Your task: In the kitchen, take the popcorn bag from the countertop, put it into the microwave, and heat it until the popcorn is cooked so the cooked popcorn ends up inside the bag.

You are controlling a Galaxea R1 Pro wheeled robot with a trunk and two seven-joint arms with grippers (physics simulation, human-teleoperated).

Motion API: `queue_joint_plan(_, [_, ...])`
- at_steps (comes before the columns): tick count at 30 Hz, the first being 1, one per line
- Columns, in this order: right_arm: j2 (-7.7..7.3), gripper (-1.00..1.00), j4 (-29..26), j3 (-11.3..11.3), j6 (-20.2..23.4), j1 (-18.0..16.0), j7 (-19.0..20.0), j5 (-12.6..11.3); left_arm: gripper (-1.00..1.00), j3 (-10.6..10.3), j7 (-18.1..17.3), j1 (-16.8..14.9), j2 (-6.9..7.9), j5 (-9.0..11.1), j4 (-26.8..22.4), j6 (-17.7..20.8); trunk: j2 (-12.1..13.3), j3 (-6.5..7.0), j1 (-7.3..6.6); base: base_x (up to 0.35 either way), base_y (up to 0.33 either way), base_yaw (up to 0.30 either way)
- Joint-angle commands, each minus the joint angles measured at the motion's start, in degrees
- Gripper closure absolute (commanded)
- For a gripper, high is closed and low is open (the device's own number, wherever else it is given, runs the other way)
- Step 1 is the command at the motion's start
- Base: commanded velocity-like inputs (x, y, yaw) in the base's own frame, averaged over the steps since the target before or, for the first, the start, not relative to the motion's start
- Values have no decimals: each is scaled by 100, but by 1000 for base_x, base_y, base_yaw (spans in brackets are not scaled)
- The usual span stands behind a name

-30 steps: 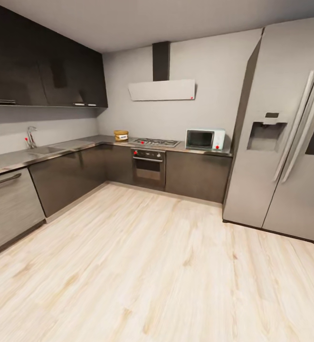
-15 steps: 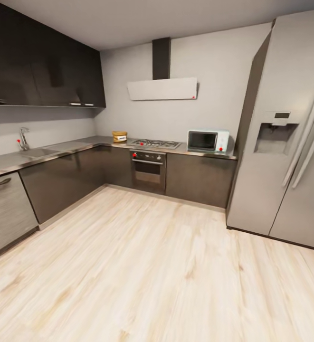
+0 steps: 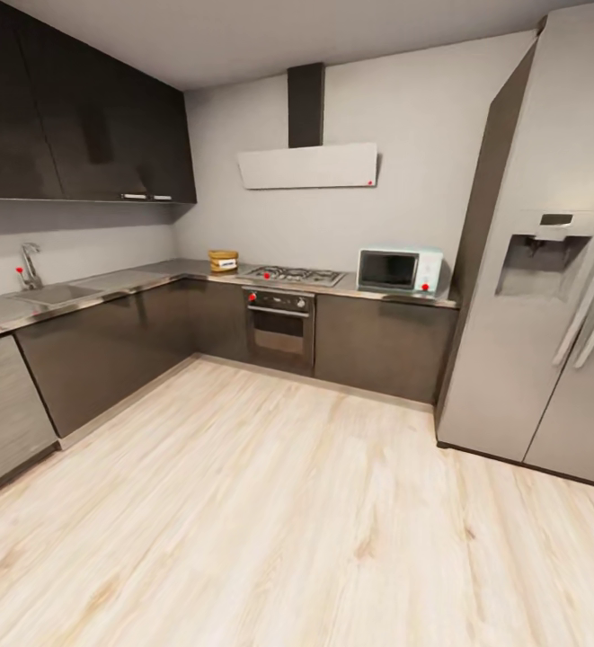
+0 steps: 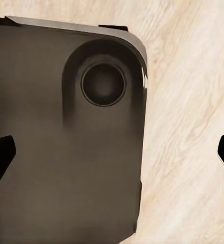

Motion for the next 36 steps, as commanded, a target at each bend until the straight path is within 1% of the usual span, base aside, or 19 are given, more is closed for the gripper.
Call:
queue_joint_plan(1, [-2, -100, 1, -12, -15, -1, -19, 38, -100, 10, 1, -1, -2, 58, 0, -8, -2, -5, 3, 325, 0, 0])
queue_joint_plan(18, [5, -100, 1, -9, -14, -1, -19, 63, -100, 18, 1, -1, -2, 58, 1, -27, -2, -5, 3, 325, 0, 0])
queue_joint_plan(36, [5, -100, 1, -14, -23, -1, -19, 40, -100, 11, 1, -1, -2, 56, 1, -19, -2, -5, 3, 325, 0, 0])
